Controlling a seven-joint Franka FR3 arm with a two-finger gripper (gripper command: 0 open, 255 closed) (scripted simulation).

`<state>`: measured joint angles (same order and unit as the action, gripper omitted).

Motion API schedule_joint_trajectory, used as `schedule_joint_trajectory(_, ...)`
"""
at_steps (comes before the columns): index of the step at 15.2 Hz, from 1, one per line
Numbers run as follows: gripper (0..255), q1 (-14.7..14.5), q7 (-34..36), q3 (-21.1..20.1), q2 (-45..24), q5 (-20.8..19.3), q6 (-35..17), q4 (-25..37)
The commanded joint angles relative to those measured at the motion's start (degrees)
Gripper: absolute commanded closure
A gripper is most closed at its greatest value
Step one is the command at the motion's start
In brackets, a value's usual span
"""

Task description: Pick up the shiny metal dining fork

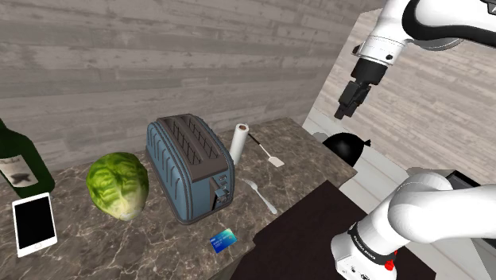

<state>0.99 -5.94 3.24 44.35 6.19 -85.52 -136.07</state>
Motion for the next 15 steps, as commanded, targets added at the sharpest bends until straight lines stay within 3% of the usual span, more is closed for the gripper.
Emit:
schedule_joint_trajectory(1, 0, 0.00, 0.00, 0.00, 0.00, 0.00, 0.00, 0.00)
schedule_joint_trajectory(8, 0, -1.01, 2.67, -4.07, -2.73, 1.49, -13.51, -10.91)
schedule_joint_trajectory(15, 0, -2.39, 5.39, -8.22, -10.68, 3.19, -28.69, -18.38)
